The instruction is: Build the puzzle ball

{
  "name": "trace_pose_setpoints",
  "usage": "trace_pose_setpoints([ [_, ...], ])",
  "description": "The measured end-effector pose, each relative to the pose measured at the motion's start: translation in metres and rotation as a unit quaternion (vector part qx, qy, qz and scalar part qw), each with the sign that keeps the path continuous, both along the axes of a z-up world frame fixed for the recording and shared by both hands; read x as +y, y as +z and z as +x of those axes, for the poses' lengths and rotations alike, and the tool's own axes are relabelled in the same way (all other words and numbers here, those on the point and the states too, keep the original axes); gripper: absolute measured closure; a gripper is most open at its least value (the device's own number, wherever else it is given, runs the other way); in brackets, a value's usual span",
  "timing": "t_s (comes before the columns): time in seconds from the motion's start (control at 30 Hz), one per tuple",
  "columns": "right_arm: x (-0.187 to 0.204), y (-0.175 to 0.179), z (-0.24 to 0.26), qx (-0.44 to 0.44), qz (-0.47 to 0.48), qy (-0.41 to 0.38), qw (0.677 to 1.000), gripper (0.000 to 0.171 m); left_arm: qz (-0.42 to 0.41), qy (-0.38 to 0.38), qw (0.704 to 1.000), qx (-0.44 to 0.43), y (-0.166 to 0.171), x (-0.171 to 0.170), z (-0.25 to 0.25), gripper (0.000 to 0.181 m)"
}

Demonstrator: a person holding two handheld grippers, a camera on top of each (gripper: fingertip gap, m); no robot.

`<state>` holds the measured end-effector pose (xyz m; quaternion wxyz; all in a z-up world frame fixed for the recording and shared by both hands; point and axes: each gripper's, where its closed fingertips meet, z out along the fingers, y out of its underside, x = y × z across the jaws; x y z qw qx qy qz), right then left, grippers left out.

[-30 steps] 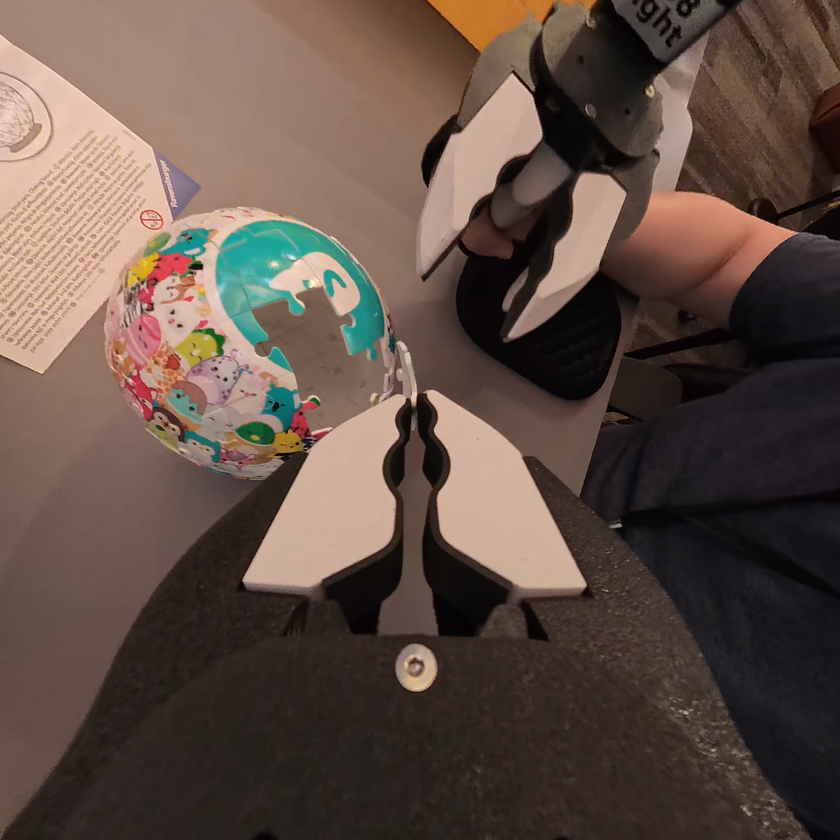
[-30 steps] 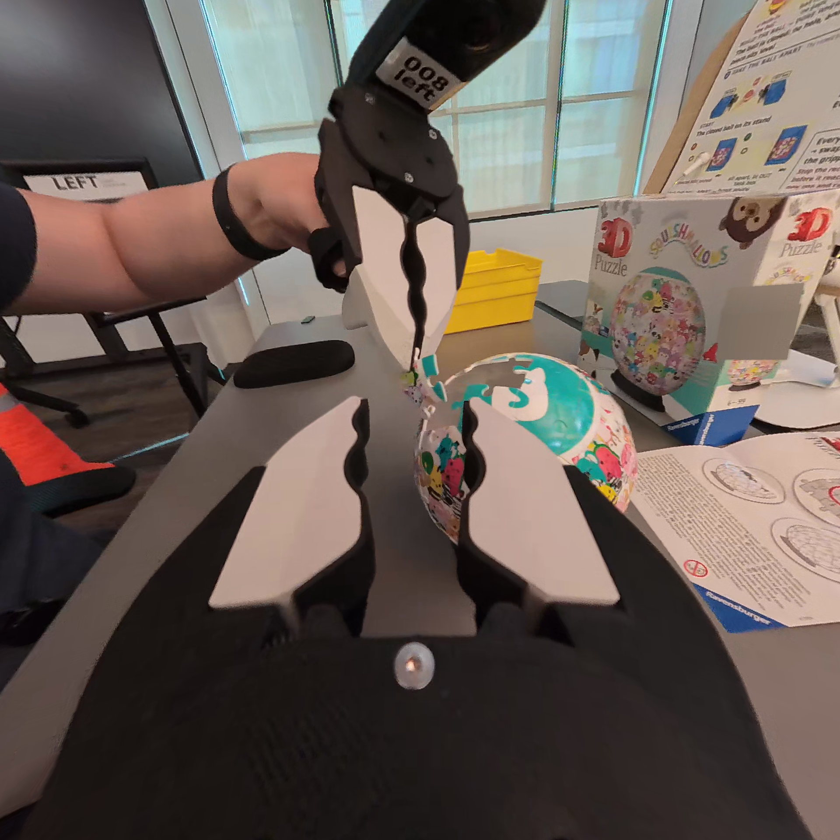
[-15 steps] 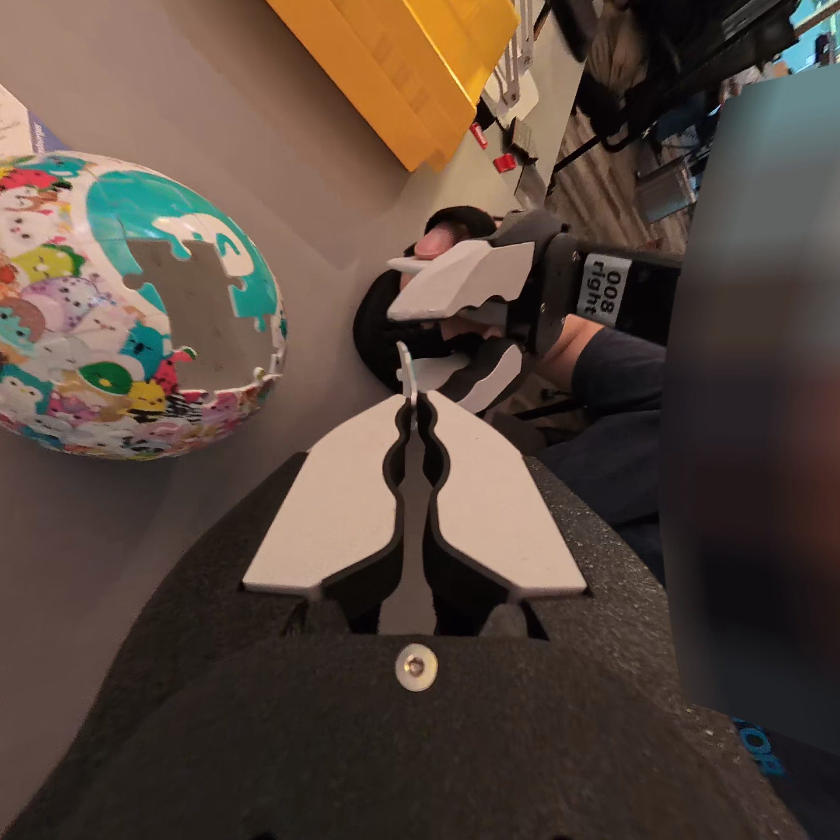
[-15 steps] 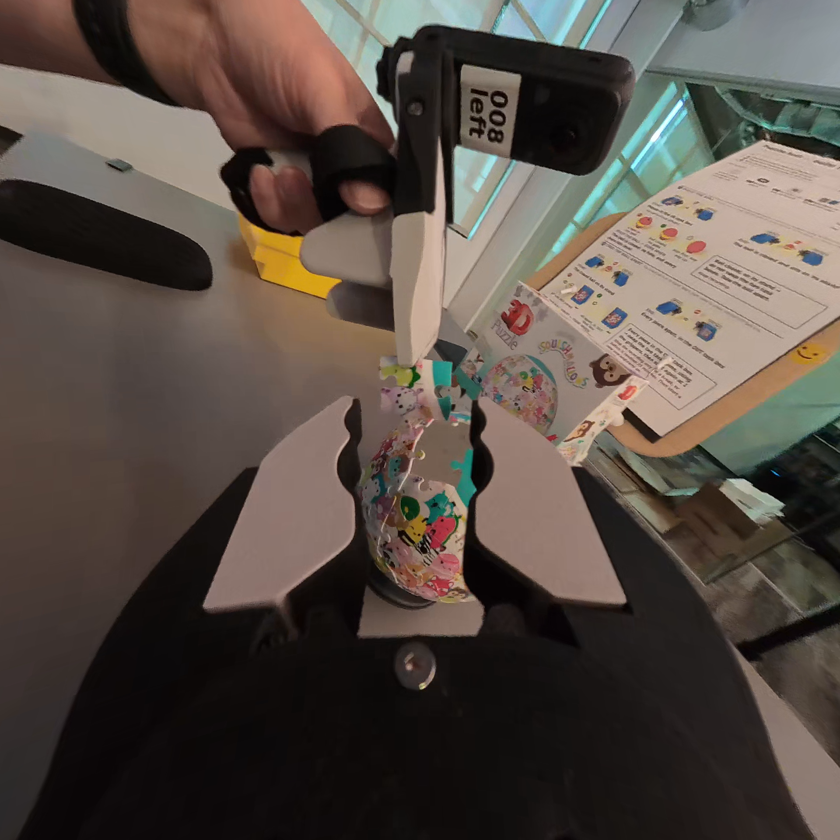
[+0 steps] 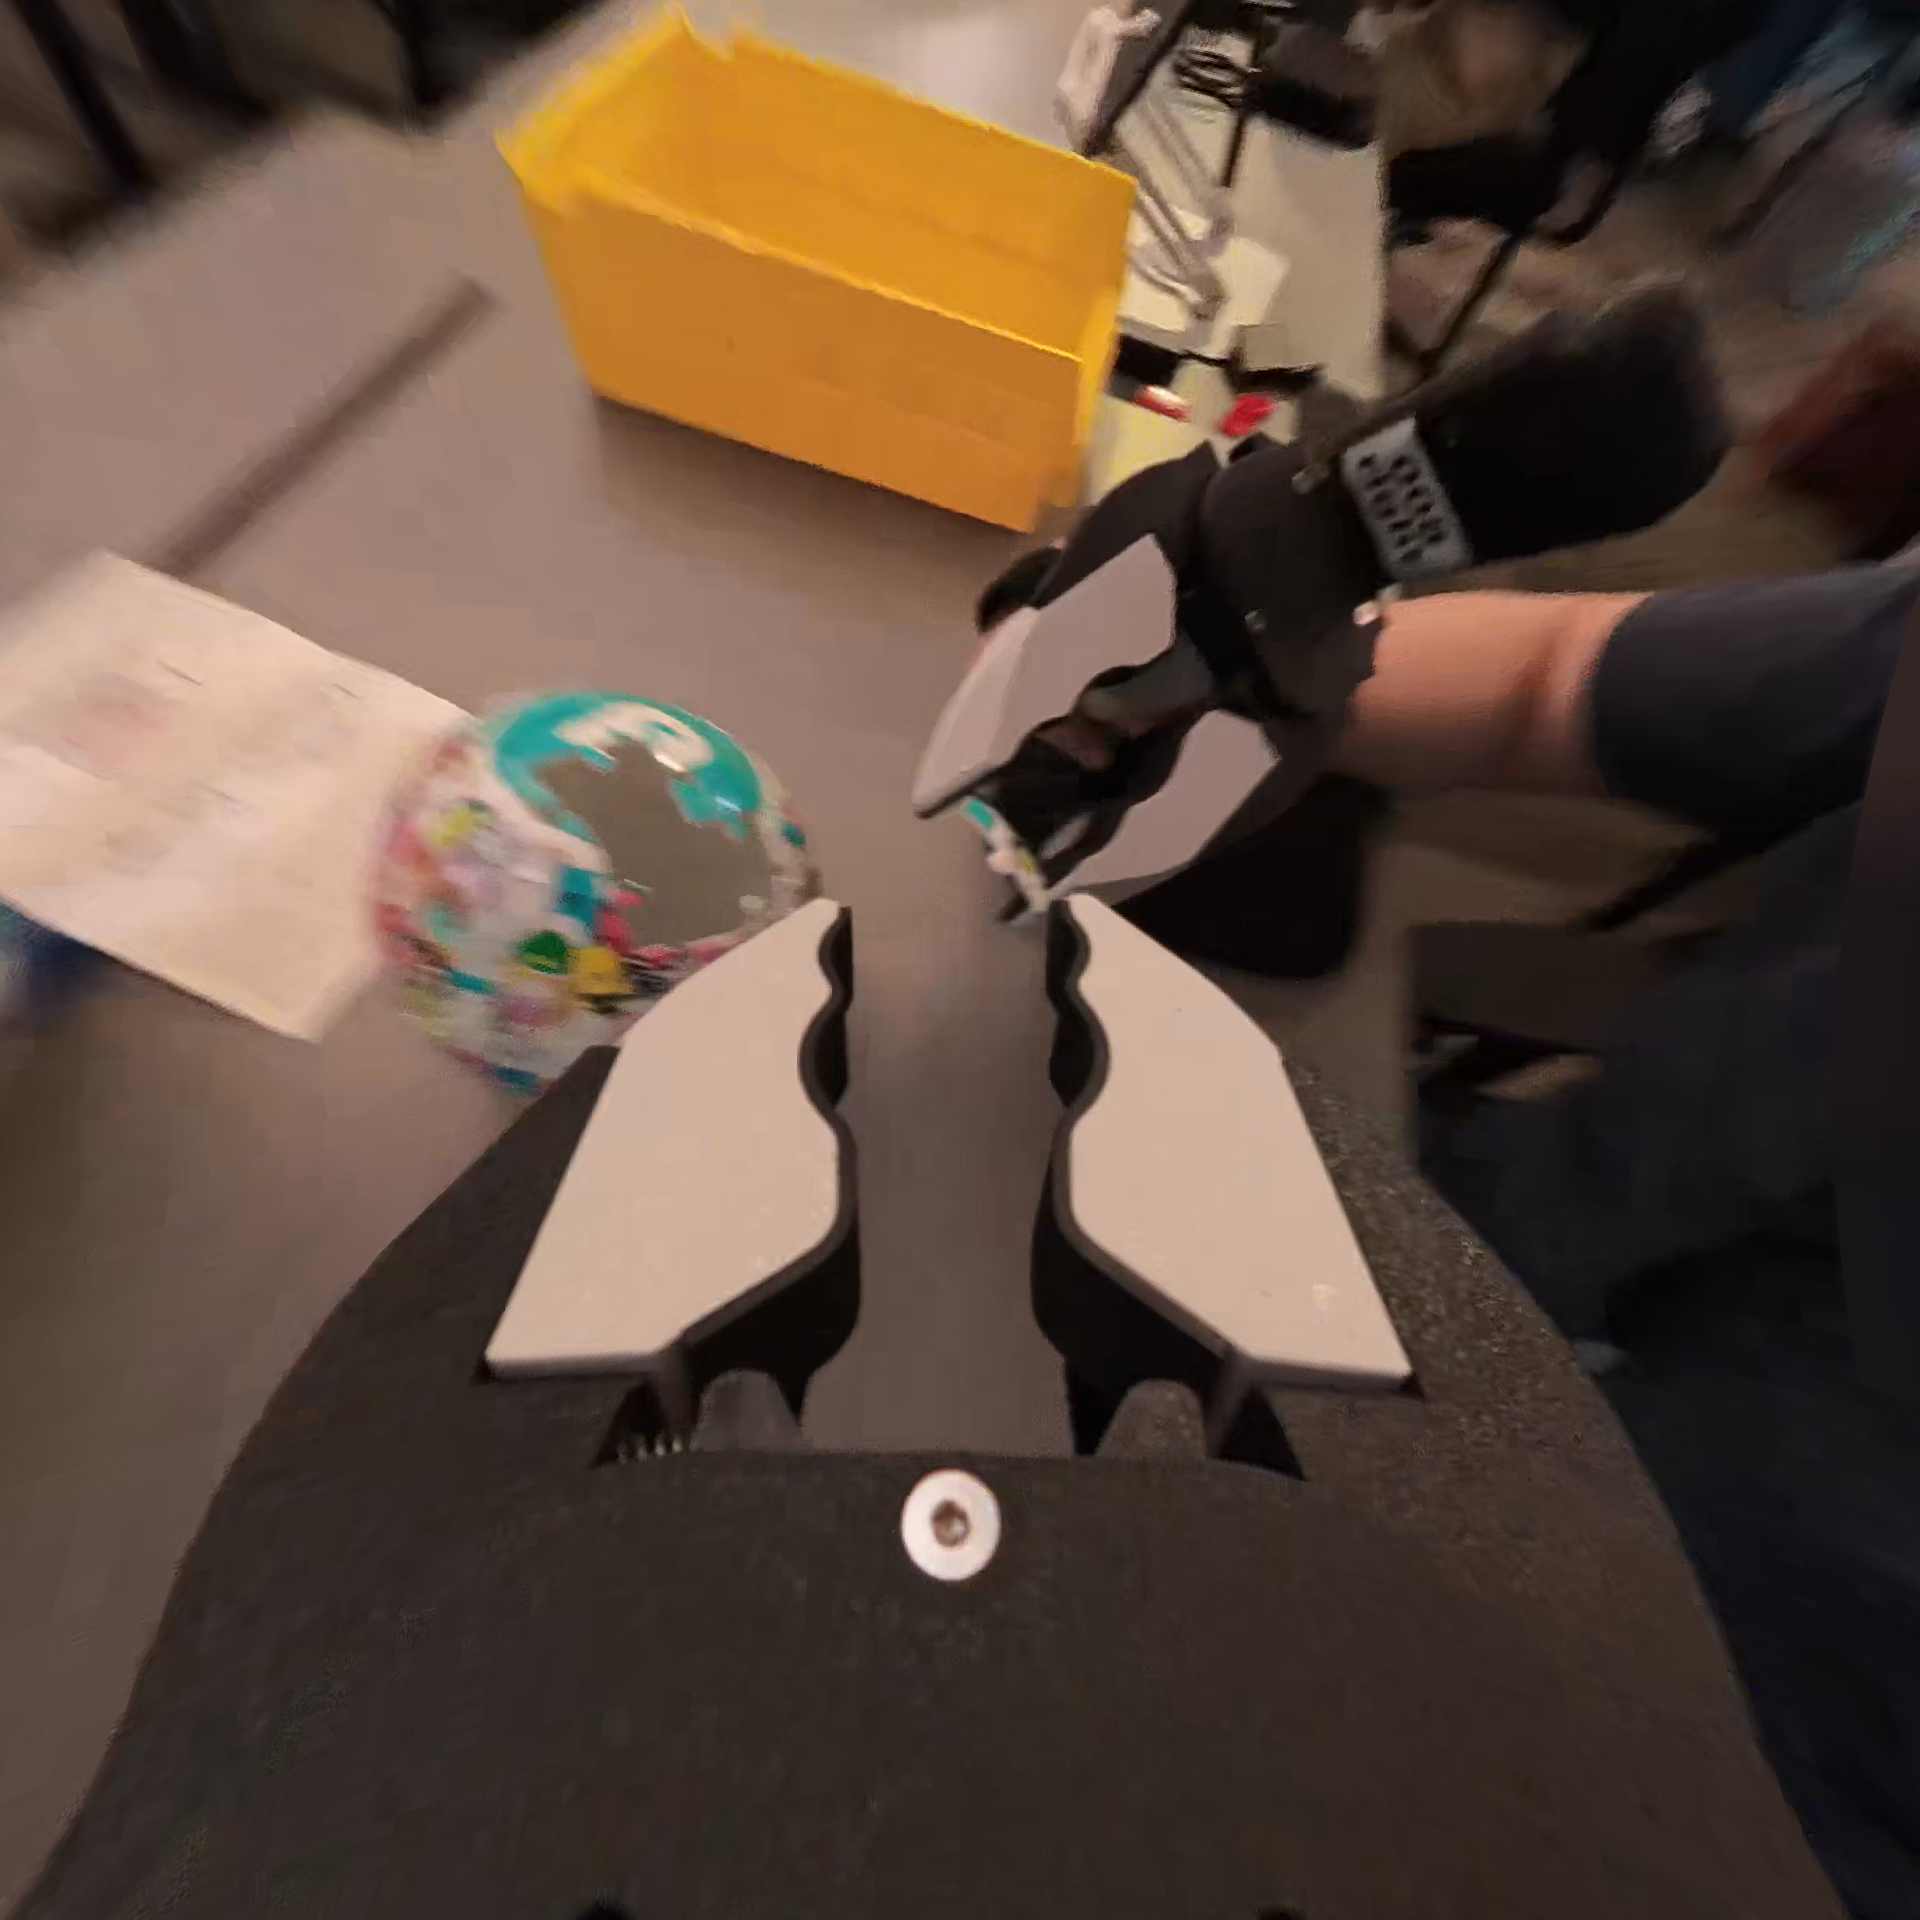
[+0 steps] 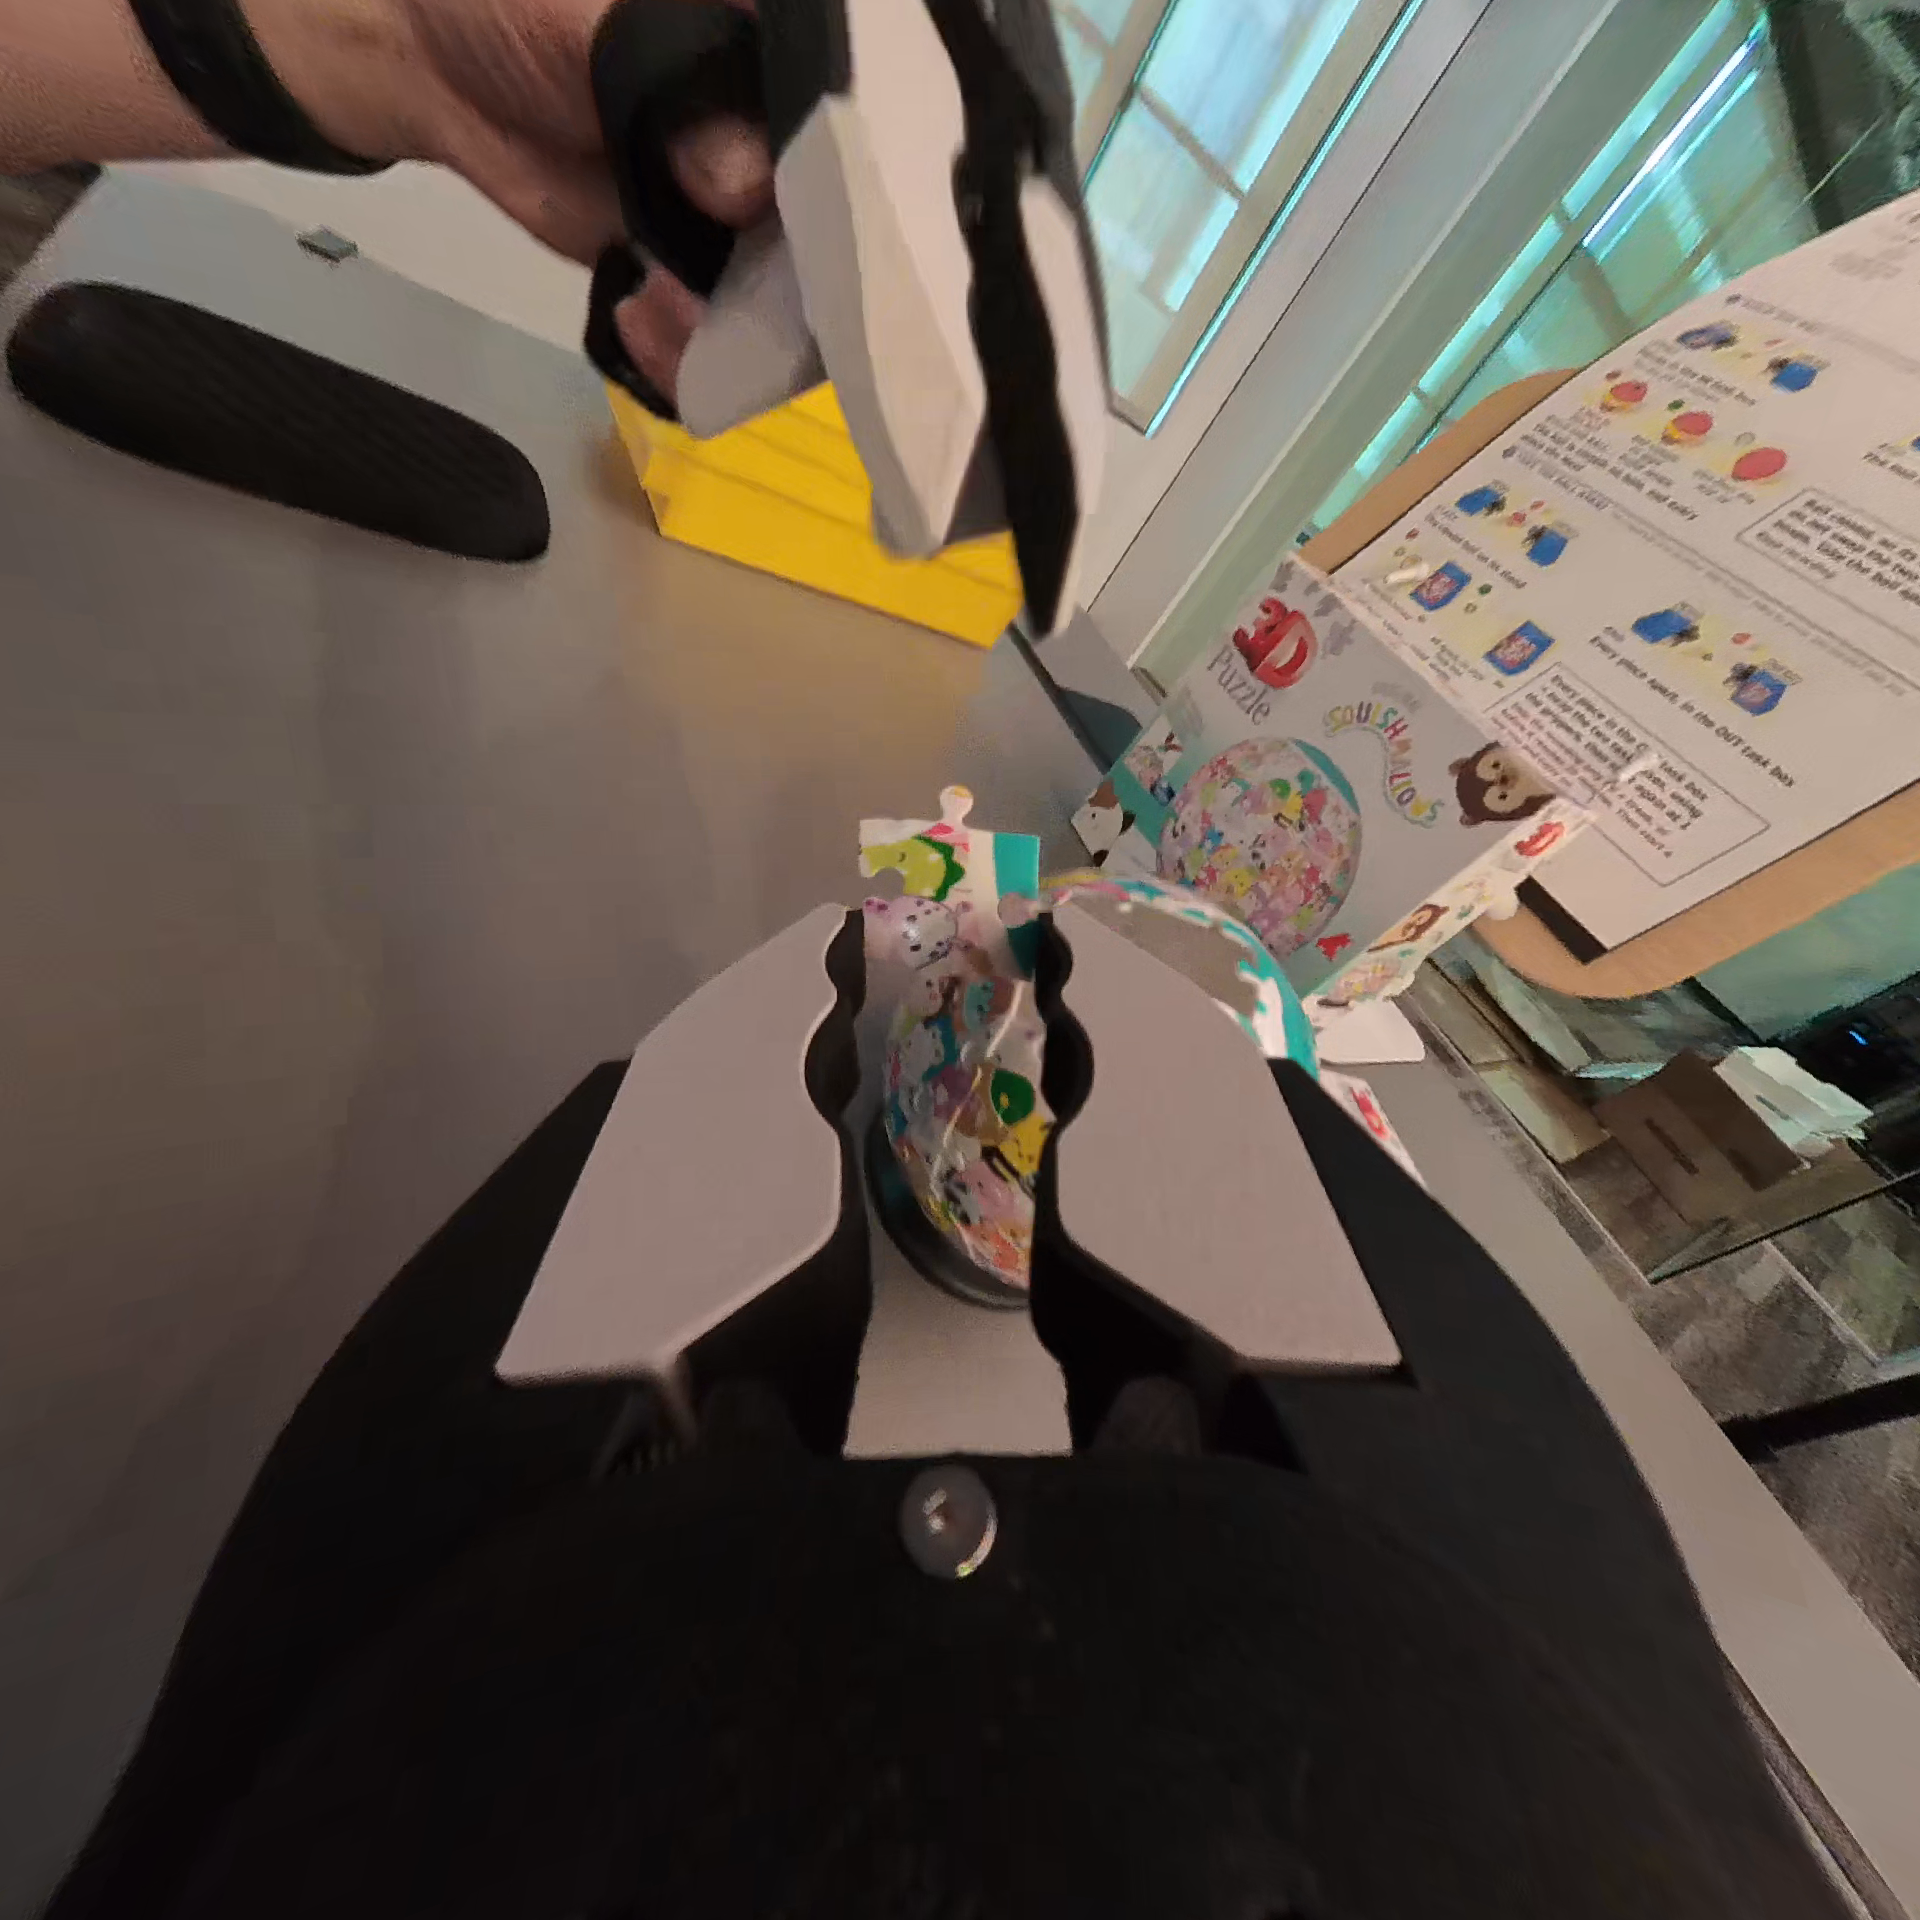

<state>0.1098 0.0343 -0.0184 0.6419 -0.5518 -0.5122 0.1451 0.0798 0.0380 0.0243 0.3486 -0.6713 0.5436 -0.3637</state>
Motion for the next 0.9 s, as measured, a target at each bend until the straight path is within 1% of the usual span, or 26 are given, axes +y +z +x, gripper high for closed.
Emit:
trace_pose_setpoints([
  [0.03,0.002,-0.002,0.004,-0.002,-0.002,0.000,1.000,0.139,0.063,-0.005,0.998,-0.015,0.007,0.003,-0.001,0.145],
  [0.1,0.007,-0.001,0.011,0.008,-0.009,-0.006,1.000,0.139,0.166,-0.005,0.985,-0.046,0.021,0.008,0.001,0.142],
  [0.13,0.011,0.001,0.015,0.021,-0.019,-0.010,1.000,0.139,0.201,-0.010,0.978,-0.056,0.029,0.010,0.002,0.142],
  [0.2,0.016,0.008,0.022,0.057,-0.051,-0.007,0.997,0.139,0.233,-0.048,0.968,-0.079,0.048,0.007,0.007,0.147],
  [0.23,0.016,0.011,0.024,0.072,-0.063,-0.001,0.995,0.139,0.252,-0.070,0.961,-0.094,0.060,0.007,0.009,0.150],
  [0.3,0.021,0.015,0.032,0.087,-0.079,-0.004,0.993,0.139,0.308,-0.104,0.937,-0.127,0.086,0.010,0.011,0.165],
  [0.37,0.023,0.014,0.037,0.088,-0.099,0.000,0.991,0.139,0.359,-0.116,0.910,-0.174,0.109,0.013,0.014,0.181],
  [0.4,0.025,0.014,0.040,0.095,-0.103,-0.001,0.990,0.139,0.373,-0.118,0.900,-0.195,0.116,0.015,0.016,0.181],
  [0.43,0.025,0.014,0.041,0.104,-0.109,0.000,0.989,0.139,0.379,-0.127,0.894,-0.202,0.115,0.016,0.018,0.181],
  [0.47,0.025,0.013,0.040,0.110,-0.116,0.003,0.987,0.139,0.379,-0.137,0.895,-0.192,0.107,0.018,0.020,0.181],
  [0.5,0.025,0.011,0.039,0.111,-0.119,0.000,0.987,0.139,0.375,-0.142,0.901,-0.163,0.093,0.024,0.023,0.177],
  [0.57,0.028,0.006,0.036,0.097,-0.111,-0.022,0.989,0.139,0.358,-0.148,0.920,-0.062,0.050,0.040,0.025,0.167],
  [0.6,0.029,0.003,0.034,0.085,-0.103,-0.032,0.991,0.139,0.345,-0.148,0.926,-0.021,0.030,0.047,0.026,0.158],
  [0.63,0.031,0.001,0.031,0.074,-0.094,-0.043,0.992,0.139,0.326,-0.151,0.933,0.000,0.015,0.049,0.027,0.155],
  [0.73,0.036,-0.009,0.023,0.039,-0.080,-0.073,0.993,0.139,0.265,-0.147,0.953,0.017,-0.014,0.053,0.028,0.164],
  [0.8,0.039,-0.016,0.019,0.019,-0.076,-0.089,0.993,0.139,0.230,-0.135,0.963,0.041,-0.027,0.057,0.025,0.175],
  [0.9,0.043,-0.021,0.019,-0.008,-0.049,-0.115,0.992,0.139,0.131,-0.118,0.983,0.057,-0.032,0.052,0.024,0.181],
])
